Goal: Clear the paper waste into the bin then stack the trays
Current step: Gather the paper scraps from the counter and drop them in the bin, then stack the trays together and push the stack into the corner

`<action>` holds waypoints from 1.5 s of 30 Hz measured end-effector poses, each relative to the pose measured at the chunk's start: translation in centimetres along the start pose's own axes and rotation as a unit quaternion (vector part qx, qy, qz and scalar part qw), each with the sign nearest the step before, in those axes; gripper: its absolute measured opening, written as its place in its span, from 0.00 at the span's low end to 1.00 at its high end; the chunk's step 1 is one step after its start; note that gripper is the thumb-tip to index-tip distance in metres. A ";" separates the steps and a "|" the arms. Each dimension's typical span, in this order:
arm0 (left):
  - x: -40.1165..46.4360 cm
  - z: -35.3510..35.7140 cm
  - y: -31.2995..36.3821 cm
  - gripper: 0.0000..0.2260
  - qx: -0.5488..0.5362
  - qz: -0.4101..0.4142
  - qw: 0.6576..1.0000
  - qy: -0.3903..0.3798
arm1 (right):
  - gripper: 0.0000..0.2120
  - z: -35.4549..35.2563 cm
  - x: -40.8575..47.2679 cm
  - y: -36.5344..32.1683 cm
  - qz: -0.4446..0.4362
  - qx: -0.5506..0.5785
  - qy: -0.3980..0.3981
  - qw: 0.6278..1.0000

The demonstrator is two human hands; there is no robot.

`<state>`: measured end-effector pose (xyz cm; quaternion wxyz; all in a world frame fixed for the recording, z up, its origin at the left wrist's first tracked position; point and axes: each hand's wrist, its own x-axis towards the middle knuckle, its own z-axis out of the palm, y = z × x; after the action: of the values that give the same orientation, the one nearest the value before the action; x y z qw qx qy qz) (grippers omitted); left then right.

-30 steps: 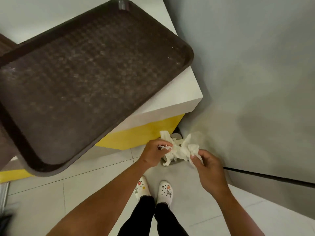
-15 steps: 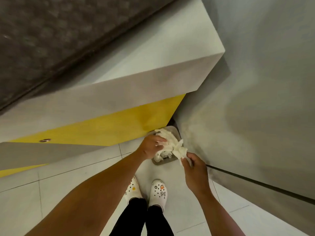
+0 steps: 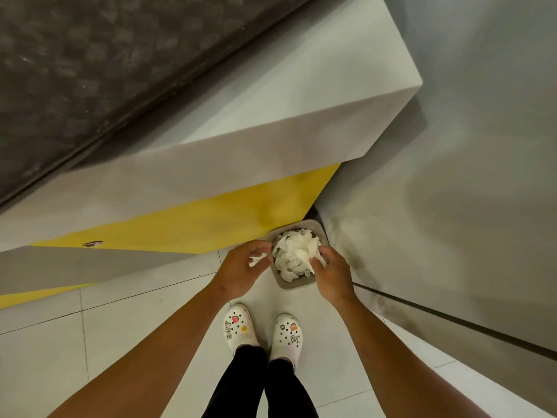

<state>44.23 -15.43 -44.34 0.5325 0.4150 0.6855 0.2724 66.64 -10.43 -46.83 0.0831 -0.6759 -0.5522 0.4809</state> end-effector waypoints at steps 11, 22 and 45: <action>-4.1 -0.7 1.1 0.09 -0.052 -0.015 0.998 0.011 | 0.25 2.5 0.3 -1.0 0.004 -0.060 -0.043 0.997; -13.6 -3.7 8.9 0.08 -0.098 -0.001 0.995 0.035 | 0.14 -6.2 -14.8 -9.1 -0.078 0.025 -0.158 0.984; -31.9 -16.5 26.2 0.07 -0.097 0.144 0.959 0.222 | 0.15 -16.0 -30.6 -32.6 -0.292 0.056 -0.202 0.933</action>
<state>38.56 -28.47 -2.22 0.3597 0.3848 0.6896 0.4970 58.97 -16.78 -0.39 0.1443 -0.3680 -0.7026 0.5917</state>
